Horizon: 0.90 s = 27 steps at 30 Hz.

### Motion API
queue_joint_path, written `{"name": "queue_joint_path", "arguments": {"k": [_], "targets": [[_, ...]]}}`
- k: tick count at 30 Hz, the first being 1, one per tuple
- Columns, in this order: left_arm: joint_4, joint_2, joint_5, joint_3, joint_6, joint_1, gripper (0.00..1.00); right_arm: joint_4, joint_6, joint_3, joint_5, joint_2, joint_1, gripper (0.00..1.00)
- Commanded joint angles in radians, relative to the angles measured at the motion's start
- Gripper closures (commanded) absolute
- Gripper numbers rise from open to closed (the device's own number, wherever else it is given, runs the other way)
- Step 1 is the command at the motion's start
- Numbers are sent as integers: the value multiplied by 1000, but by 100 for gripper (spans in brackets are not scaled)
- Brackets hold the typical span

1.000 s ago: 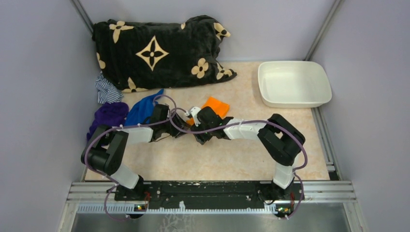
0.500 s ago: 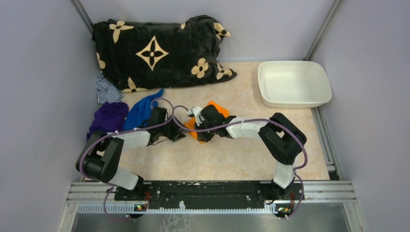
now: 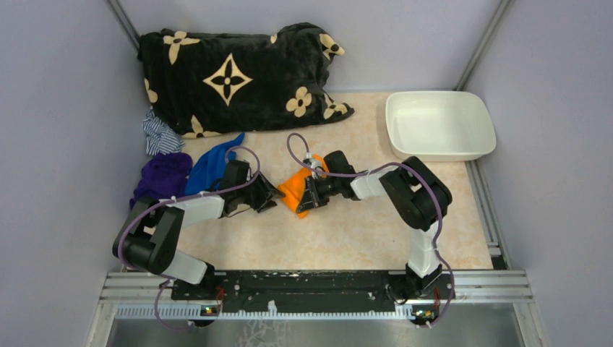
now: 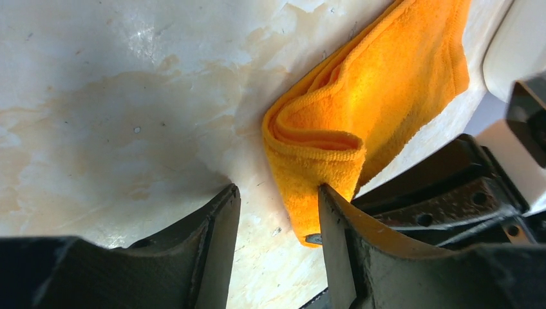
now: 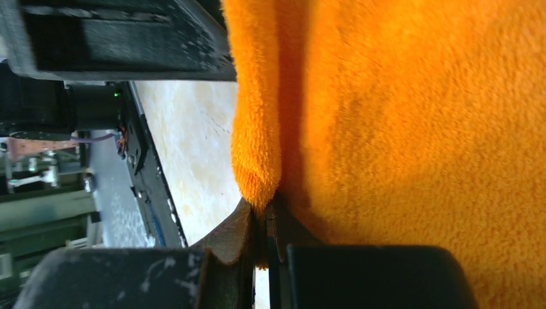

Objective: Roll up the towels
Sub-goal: Roll the towel at the center of the board.

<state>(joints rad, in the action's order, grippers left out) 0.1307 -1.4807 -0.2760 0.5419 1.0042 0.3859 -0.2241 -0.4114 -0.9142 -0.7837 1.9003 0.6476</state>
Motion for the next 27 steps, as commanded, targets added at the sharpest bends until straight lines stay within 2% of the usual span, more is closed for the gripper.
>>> {"name": "queue_joint_path", "arguments": {"k": [1, 8, 13, 15, 20, 24, 27], "targets": [[-27, 4, 37, 9, -18, -5, 45, -119, -109, 11, -109, 37, -21, 100], [9, -51, 24, 26, -8, -5, 45, -130, -146, 12, -117, 82, -47, 100], [-10, -105, 58, 39, -4, -6, 47, -38, -95, -17, -79, 68, -47, 100], [-36, -125, 75, 40, -1, -6, 51, 29, -53, -30, -41, 35, -48, 95], [-79, -169, 96, 32, 12, -6, 55, 223, 77, -67, 123, -79, -24, 75], [-103, -172, 114, 16, 16, -5, 61, 392, 182, -109, 371, -174, 41, 60], [-120, -163, 129, 11, 18, -7, 62, 475, 245, -135, 579, -236, 125, 56]]}}
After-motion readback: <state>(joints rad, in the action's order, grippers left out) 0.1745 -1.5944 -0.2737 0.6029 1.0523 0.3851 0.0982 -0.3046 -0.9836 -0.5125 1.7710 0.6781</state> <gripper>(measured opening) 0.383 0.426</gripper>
